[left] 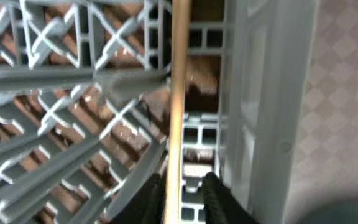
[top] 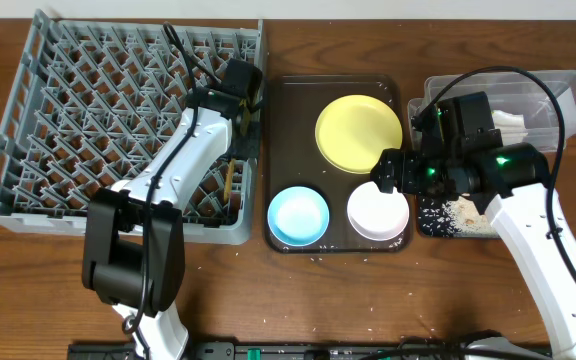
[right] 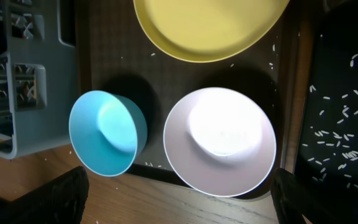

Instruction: Sort waste into correct bins and load items into the dishwasher

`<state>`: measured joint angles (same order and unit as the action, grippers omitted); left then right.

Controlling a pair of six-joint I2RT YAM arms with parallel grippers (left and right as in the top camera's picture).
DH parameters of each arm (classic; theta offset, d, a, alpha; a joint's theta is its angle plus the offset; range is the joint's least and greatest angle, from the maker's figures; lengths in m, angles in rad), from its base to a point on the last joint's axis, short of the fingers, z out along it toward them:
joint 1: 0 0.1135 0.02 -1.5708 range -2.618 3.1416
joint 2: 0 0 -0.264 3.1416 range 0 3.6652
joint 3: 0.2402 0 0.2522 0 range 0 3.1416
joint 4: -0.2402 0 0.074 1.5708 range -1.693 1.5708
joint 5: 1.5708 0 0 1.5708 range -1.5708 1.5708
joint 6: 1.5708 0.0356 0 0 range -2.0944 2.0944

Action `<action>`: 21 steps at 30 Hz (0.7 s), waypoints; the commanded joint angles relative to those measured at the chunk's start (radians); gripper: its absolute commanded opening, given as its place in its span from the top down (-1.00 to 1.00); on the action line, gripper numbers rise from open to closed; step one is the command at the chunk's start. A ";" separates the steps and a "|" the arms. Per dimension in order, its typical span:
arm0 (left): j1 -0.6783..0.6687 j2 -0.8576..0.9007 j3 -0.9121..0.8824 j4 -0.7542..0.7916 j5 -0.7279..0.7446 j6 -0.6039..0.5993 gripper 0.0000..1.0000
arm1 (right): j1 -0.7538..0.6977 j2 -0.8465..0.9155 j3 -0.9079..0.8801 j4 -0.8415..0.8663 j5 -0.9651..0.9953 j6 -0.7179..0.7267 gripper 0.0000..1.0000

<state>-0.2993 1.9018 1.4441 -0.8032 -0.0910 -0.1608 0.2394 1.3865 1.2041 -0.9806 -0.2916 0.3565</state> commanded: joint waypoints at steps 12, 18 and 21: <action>-0.015 -0.399 0.023 -0.105 0.325 0.006 0.42 | -0.003 -0.007 0.011 0.001 0.003 0.002 -0.84; -0.148 -0.441 0.012 -0.132 0.386 0.008 0.03 | -0.008 -0.007 0.011 -0.019 0.106 0.031 -0.71; -0.211 -0.399 -0.008 -0.092 0.386 0.011 -0.01 | -0.046 -0.008 0.011 -0.027 0.199 0.107 -0.71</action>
<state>-0.4568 1.4574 1.4483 -0.9173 0.2592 -0.1566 0.2333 1.3865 1.2041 -1.0050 -0.2188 0.3832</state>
